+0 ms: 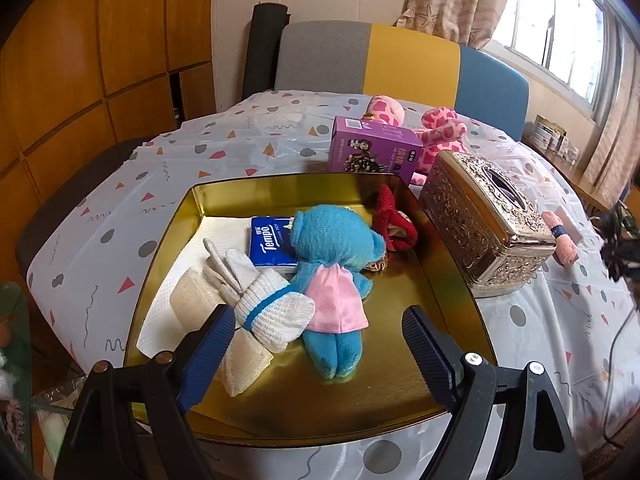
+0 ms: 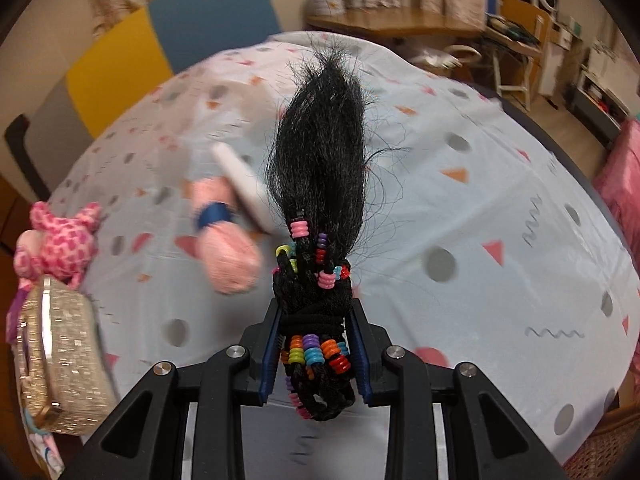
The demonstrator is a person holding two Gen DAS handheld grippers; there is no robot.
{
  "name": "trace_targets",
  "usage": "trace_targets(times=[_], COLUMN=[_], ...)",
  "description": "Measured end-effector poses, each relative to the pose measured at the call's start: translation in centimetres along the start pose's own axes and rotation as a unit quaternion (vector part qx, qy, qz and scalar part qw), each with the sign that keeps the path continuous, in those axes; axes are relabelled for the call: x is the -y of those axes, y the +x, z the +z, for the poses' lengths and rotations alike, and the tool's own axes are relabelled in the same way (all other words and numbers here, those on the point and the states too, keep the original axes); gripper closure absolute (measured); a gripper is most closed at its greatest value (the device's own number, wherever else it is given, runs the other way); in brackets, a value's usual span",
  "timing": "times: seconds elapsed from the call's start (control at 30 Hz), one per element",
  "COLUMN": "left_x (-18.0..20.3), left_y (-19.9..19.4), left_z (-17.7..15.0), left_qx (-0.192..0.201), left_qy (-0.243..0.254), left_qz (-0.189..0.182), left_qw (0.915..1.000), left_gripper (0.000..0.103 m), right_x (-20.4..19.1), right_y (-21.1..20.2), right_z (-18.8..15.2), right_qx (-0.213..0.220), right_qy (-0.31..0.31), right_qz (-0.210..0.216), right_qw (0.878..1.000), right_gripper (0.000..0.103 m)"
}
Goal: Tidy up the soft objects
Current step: 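Withdraw the open left tool from the tray while right tool holds the hair piece, then carry the black beaded hair piece with the right tool over the gold tray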
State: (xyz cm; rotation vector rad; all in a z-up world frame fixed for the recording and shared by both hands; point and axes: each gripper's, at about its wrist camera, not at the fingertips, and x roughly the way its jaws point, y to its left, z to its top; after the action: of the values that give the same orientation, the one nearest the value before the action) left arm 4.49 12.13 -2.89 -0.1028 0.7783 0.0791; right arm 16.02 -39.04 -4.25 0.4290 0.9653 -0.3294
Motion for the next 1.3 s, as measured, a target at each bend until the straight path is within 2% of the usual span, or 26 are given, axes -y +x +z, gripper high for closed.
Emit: trace_targets(times=[0.23, 0.5, 0.87, 1.0, 1.1, 1.3], left_x=[-0.4, -0.9, -2.3, -2.9, -3.2, -3.7], left_y=[0.1, 0.3, 0.8, 0.9, 1.0, 1.0], left_z=[-0.1, -0.3, -0.7, -0.9, -1.0, -1.2], left_qx=[-0.002, -0.007, -0.018, -0.021, -0.025, -0.026], left_qy=[-0.002, -0.007, -0.023, -0.029, -0.034, -0.038], left_qz=[-0.001, -0.002, 0.000, 0.004, 0.007, 0.012], left_qw=[1.0000, 0.9999, 0.9996, 0.9993, 0.9991, 0.9988], left_gripper=[0.017, 0.017, 0.017, 0.017, 0.017, 0.017], right_x=[-7.5, -15.2, -27.5, -31.6, -35.3, -40.0], right_y=[-1.2, -1.5, -3.2, -4.5, -5.3, -6.2], right_z=[1.5, 2.6, 4.2, 3.8, 2.6, -1.2], right_qx=[0.012, 0.013, 0.036, 0.047, 0.050, 0.038], right_qy=[-0.068, -0.124, -0.190, -0.220, -0.254, -0.320], right_qz=[0.041, 0.066, 0.115, 0.146, 0.174, 0.217], right_qw=[0.997, 0.990, 0.974, 0.963, 0.950, 0.921], right_gripper=[0.073, 0.073, 0.073, 0.073, 0.073, 0.073])
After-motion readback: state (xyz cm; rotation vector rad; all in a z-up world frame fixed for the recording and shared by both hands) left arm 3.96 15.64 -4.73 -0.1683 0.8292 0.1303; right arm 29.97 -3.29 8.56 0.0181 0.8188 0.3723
